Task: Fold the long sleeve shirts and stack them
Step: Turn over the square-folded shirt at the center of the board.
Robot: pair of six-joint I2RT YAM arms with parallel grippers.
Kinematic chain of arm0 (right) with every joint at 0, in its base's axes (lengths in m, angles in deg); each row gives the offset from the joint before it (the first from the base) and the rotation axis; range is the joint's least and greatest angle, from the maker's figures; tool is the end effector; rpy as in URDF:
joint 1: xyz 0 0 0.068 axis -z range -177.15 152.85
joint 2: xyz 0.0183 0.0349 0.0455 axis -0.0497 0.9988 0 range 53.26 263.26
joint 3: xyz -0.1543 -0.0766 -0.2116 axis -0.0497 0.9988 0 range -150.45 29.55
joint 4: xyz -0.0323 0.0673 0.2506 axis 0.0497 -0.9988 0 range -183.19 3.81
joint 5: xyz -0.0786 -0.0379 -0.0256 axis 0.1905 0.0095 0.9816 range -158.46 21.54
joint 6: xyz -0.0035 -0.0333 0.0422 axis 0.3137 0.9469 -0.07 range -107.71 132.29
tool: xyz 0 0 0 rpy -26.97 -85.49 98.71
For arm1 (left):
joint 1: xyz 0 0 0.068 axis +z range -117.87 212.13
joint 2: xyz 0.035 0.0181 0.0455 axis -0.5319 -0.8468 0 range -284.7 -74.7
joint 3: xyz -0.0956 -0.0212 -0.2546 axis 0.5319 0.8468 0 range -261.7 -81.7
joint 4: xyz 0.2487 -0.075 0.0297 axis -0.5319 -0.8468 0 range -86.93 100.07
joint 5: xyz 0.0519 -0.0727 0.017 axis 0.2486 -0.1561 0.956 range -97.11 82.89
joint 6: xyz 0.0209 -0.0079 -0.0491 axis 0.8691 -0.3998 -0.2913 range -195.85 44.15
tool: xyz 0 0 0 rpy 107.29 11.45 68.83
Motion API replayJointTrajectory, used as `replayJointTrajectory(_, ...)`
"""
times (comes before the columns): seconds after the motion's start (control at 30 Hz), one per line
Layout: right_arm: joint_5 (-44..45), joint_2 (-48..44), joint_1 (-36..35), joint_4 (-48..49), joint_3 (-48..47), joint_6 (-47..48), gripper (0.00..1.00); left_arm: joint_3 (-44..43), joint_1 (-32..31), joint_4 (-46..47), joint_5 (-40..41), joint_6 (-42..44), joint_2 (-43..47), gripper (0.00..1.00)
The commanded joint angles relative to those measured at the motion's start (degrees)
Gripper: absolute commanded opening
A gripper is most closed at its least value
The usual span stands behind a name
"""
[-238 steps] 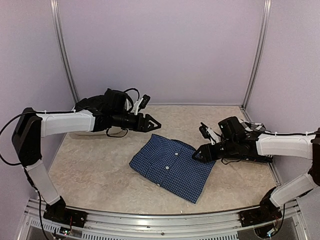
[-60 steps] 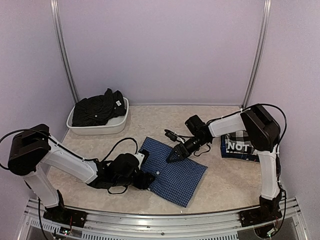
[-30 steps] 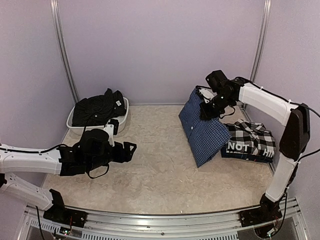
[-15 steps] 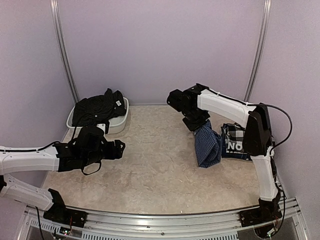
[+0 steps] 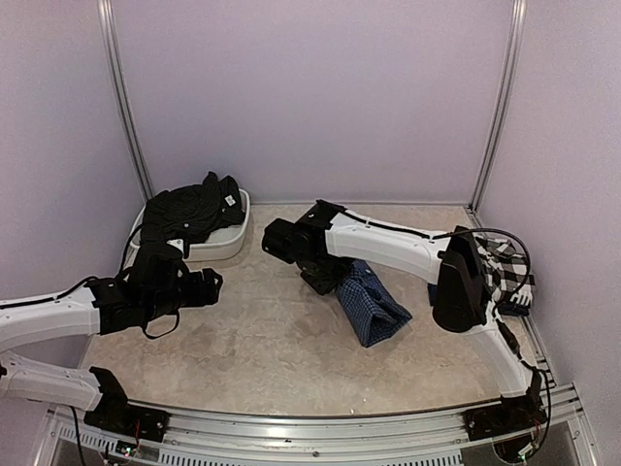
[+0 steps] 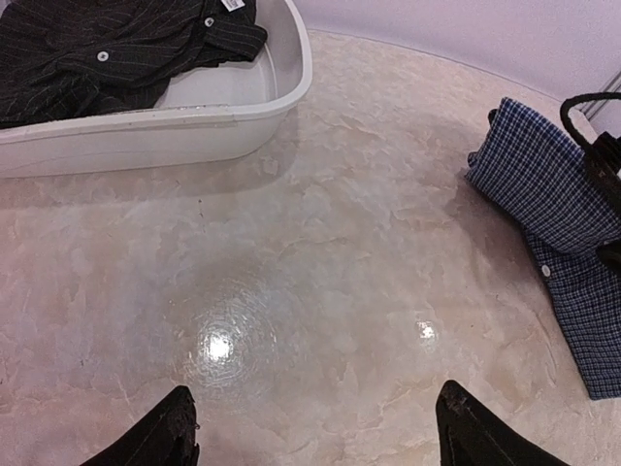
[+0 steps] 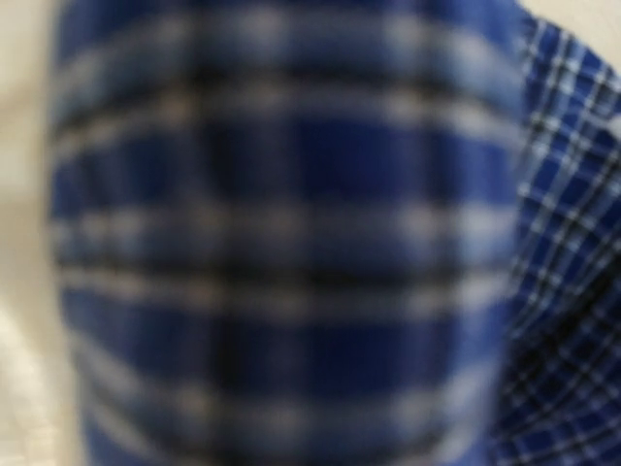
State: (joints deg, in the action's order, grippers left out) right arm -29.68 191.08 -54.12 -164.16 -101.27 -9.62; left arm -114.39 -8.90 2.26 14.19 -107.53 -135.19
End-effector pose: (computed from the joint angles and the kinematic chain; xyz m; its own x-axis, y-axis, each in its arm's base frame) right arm 0.2776 0.3862 0.2192 -0.7365 -0.5990 -0.3142 -0.3759 0.7487 -0.5461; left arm 0.1758 -0.1359 0.2196 -0.5780 -0.1456 -0.8029 0.1003 0.9638 -0.2470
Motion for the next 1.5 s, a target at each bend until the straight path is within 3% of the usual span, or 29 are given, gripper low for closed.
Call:
replayJointTrajectory(0.0,-2.64,3.98,-3.61,-0.86,-2.89,-1.87,0.11,1.20,1.14,-1.61,0.25,-0.14,1.83,0.80)
replayJointTrajectory(0.23,-5.87,6.53,-8.90,0.70,-7.08,-2.29,0.39,1.22,2.72,-2.10,0.34,0.30,1.87,0.80)
replayJointTrajectory(0.57,-15.99,4.57,-14.98,7.45,-4.23,-2.98,0.68,1.13,4.36,-2.96,1.32,0.66,3.17,0.81)
replayJointTrajectory(0.73,-22.15,1.28,-17.26,12.82,1.63,-2.43,0.71,0.92,5.00,-2.86,0.51,0.83,3.18,0.81)
replayJointTrajectory(0.93,-20.47,-5.93,-17.81,16.75,8.78,-2.97,0.73,1.91,5.18,-0.54,-0.59,0.74,3.15,0.83)
replayJointTrajectory(1.1,-22.03,-16.98,-15.73,26.16,21.70,-2.78,0.74,2.06,5.39,3.16,-4.90,0.37,2.89,0.98)
replayJointTrajectory(1.23,-22.97,-23.62,-13.36,34.62,31.53,-2.35,0.74,2.45,5.78,7.30,-9.81,-0.54,3.05,0.99)
replayJointTrajectory(1.47,-23.21,-28.12,-7.26,40.84,41.63,-3.03,0.73,0.82,5.97,13.96,-16.97,-1.58,-0.53,0.99)
